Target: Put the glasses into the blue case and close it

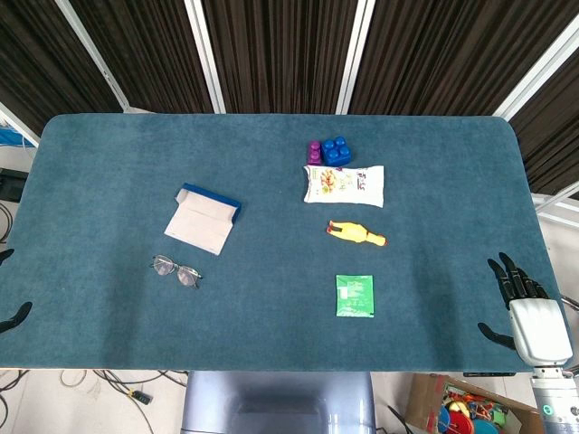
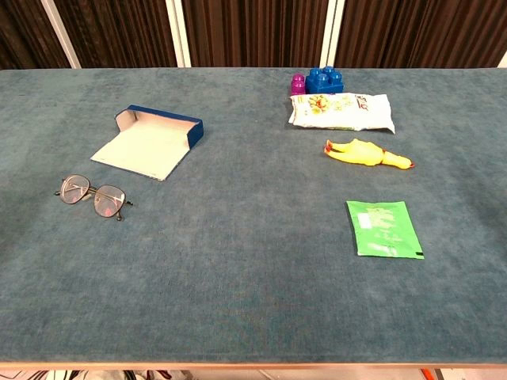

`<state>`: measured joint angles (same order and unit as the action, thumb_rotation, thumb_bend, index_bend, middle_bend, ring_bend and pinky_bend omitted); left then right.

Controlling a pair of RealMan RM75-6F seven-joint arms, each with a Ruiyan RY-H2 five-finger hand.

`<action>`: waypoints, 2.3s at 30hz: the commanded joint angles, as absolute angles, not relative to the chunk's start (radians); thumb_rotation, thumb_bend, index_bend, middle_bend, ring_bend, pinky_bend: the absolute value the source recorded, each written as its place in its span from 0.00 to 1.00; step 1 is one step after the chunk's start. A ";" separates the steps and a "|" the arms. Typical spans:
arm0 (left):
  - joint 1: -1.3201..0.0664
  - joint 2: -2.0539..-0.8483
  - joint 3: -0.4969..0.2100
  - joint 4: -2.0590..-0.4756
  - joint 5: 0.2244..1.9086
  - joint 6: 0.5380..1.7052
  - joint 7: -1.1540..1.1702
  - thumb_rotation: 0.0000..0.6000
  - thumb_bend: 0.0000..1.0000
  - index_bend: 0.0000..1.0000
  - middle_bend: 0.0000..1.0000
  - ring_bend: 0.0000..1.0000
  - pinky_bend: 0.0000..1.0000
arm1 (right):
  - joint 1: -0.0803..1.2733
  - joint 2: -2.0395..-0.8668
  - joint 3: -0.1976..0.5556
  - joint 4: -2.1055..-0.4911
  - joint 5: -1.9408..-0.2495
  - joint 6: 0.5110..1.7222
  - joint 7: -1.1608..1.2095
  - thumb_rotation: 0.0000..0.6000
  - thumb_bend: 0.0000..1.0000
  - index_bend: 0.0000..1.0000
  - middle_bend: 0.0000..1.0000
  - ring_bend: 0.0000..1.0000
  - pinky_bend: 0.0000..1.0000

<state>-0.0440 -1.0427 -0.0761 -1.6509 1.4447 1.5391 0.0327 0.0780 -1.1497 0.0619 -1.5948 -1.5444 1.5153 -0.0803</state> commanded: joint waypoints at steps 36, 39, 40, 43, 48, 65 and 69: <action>-0.091 -1.097 -0.034 -1.609 1.561 1.494 0.048 1.00 0.19 0.19 0.05 0.00 0.00 | 0.077 -1.145 0.067 -1.614 -1.514 1.499 -0.084 1.00 0.12 0.05 0.00 0.16 0.29; -0.133 -1.100 -0.020 -1.609 1.591 1.425 0.049 1.00 0.19 0.19 0.05 0.00 0.00 | 0.074 -1.144 0.070 -1.617 -1.503 1.498 -0.073 1.00 0.12 0.05 0.00 0.16 0.29; -0.159 -1.097 -0.021 -1.613 1.603 1.393 0.054 1.00 0.20 0.19 0.05 0.00 0.00 | 0.074 -1.144 0.071 -1.618 -1.499 1.496 -0.070 1.00 0.12 0.05 0.00 0.16 0.29; -0.223 -1.094 -0.035 -1.621 1.627 1.321 0.074 1.00 0.20 0.20 0.06 0.00 0.00 | 0.074 -1.143 0.071 -1.619 -1.498 1.495 -0.069 1.00 0.12 0.05 0.00 0.16 0.29; -0.349 -1.094 -0.071 -1.627 1.594 1.142 0.076 1.00 0.21 0.21 0.06 0.00 0.00 | 0.073 -1.144 0.070 -1.620 -1.497 1.496 -0.075 1.00 0.12 0.05 0.00 0.16 0.29; -0.585 -1.218 -0.120 -1.432 1.450 0.801 0.070 1.00 0.28 0.29 0.06 0.00 0.00 | 0.068 -1.145 0.074 -1.631 -1.475 1.492 -0.085 1.00 0.12 0.05 0.00 0.16 0.29; -0.609 -1.249 -0.109 -1.383 1.444 0.770 0.049 1.00 0.31 0.34 0.07 0.00 0.00 | 0.066 -1.144 0.075 -1.633 -1.470 1.492 -0.085 1.00 0.12 0.05 0.00 0.16 0.29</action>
<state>-0.5971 -1.2341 -0.1157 -1.4015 1.4469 0.7834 0.0598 0.0667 -1.1444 0.0747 -1.6322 -1.4710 1.4919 -0.0852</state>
